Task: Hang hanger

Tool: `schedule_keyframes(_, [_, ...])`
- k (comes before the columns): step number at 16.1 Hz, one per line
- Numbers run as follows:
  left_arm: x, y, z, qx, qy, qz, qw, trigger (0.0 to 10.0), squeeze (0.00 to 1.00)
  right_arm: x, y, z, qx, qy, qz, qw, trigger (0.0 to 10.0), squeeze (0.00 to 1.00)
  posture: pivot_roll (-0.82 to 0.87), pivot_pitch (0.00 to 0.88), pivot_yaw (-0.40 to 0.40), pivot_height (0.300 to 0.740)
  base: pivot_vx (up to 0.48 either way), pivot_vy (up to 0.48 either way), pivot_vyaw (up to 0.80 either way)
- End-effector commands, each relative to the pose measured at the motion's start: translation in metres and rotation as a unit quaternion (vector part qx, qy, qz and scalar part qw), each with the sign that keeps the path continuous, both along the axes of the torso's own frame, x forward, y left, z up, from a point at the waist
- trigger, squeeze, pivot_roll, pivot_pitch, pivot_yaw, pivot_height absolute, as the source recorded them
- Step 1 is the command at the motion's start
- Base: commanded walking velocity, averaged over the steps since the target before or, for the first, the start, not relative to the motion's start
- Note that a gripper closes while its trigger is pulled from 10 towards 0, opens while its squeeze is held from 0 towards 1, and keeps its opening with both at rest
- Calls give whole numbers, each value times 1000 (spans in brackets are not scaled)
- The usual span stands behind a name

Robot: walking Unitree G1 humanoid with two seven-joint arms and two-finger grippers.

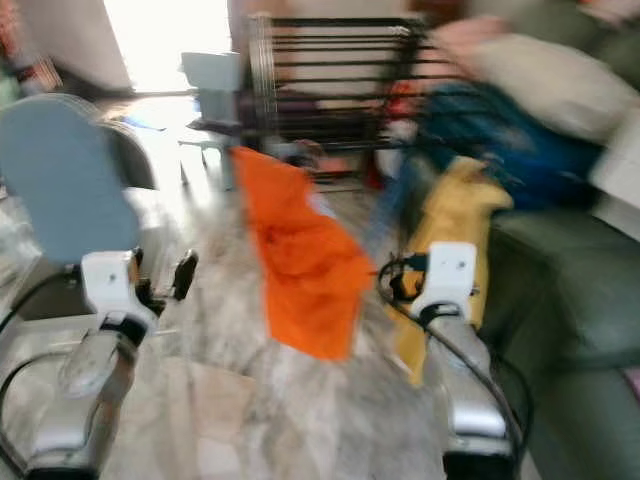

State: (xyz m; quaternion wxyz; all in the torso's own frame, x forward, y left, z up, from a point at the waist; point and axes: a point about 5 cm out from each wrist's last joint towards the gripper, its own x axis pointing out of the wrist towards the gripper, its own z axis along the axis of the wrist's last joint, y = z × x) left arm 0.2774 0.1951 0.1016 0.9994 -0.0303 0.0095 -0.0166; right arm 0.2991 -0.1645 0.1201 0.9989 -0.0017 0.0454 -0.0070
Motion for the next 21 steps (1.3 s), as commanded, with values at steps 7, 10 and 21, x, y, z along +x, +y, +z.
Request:
schedule_keyframes(7, [3,-14,-5,-4,3,-24,1000,10000,0,-1,-10,-13,22,7,-56,998,10000,0,-46,0,-19,740,0,0,0])
schedule_keyframes(10, [21,-17,-2,18,-5,-52,998,10000,0,14,4,-18,49,6,-69,996,10000,0,1,0,-19,740,0,0,0])
schedule_keyframes(21, [33,-17,-11,49,16,-40,998,10000,0,39,7,-32,16,-3,-75,997,10000,0,73,0,4,740,0,0,0])
